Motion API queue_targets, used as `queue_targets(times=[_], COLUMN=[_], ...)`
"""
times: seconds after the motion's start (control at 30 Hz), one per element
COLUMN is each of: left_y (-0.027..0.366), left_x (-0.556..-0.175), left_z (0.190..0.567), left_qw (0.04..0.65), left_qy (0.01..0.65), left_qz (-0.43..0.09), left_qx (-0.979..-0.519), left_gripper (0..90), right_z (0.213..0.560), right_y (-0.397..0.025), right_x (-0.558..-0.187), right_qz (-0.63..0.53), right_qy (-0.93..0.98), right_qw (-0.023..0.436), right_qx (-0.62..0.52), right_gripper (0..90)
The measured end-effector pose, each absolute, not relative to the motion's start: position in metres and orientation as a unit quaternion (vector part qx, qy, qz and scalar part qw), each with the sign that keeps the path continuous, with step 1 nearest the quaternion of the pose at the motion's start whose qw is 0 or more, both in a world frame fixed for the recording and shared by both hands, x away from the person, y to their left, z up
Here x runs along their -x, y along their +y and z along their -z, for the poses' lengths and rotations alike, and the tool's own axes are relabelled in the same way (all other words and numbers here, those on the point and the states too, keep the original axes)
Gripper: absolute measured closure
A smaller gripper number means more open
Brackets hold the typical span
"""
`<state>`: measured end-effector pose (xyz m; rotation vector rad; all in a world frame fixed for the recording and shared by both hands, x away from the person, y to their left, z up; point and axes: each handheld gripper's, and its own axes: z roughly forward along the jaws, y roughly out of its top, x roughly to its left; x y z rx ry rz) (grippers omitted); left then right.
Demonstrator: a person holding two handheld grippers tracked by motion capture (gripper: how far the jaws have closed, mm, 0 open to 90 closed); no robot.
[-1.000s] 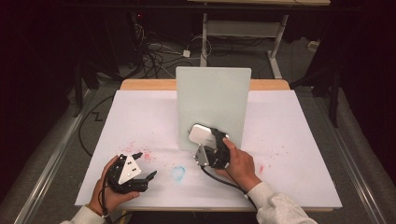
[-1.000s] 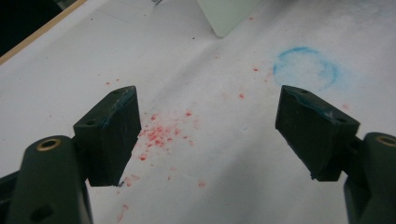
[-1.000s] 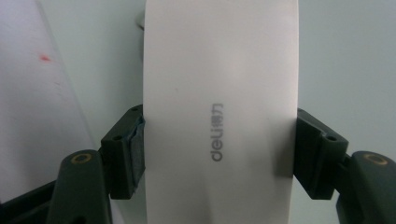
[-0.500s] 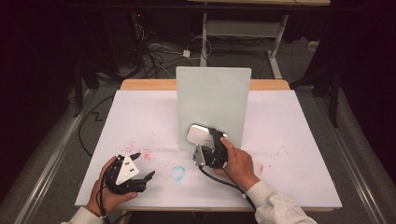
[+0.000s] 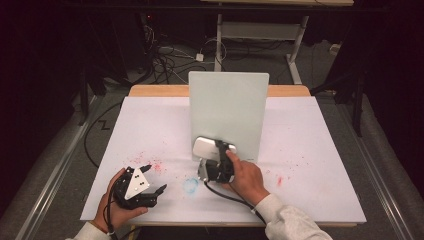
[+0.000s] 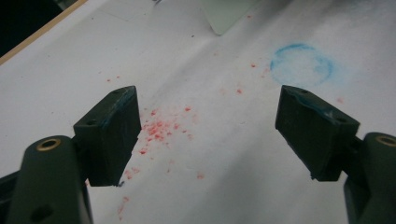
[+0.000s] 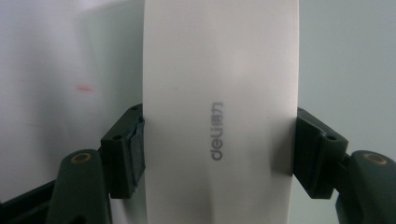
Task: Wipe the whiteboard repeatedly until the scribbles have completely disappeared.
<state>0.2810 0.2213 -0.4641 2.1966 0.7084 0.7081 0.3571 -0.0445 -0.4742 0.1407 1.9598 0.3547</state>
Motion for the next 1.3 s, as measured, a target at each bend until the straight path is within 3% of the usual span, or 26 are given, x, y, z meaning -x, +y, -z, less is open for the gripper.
queue_targets(times=[0.13, 0.37, 0.67, 1.0, 1.3], left_y=[0.223, 0.218, 0.22, 0.218, 0.223], left_x=[-0.281, -0.282, -0.283, -0.283, -0.283], left_z=[0.464, 0.464, 0.465, 0.465, 0.465], left_qw=[0.358, 0.353, 0.354, 0.351, 0.355], left_qy=[0.278, 0.269, 0.272, 0.269, 0.278], left_qz=[-0.275, -0.272, -0.27, -0.268, -0.268], left_qx=[-0.848, -0.854, -0.853, -0.856, -0.851], left_gripper=[21.5, 21.5, 21.5, 21.5, 21.5], right_z=[0.454, 0.485, 0.455, 0.487, 0.476], right_y=[-0.061, -0.038, -0.072, -0.057, -0.07], right_x=[-0.365, -0.353, -0.363, -0.351, -0.354], right_qz=[-0.186, -0.138, -0.17, -0.129, -0.126], right_qy=[0.81, 0.828, 0.814, 0.834, 0.833], right_qw=[0.544, 0.542, 0.544, 0.532, 0.532], right_qx=[-0.116, -0.044, -0.113, -0.065, -0.079], right_gripper=[31.1, 31.1, 31.1, 31.1, 31.1])
